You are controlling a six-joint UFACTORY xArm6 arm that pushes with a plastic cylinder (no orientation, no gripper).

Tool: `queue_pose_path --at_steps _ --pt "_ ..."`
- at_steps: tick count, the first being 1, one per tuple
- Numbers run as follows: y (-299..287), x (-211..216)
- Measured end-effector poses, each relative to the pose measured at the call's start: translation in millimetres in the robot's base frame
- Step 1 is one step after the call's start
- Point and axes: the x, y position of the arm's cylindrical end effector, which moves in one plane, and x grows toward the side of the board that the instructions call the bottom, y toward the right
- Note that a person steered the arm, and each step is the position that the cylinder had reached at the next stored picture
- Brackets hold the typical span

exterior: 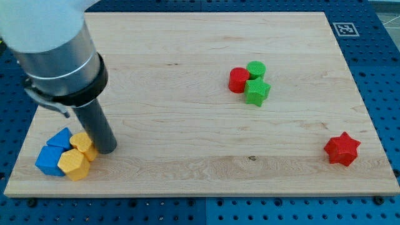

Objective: Nudge green star down a bit

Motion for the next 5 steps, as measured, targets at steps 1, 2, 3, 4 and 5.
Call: queue_pose_path --at_steps 1,2,3,4,5 --pt "-12 11" --pt "-15 17" --pt "35 4" --pt "114 -16" --pt "199 -18"
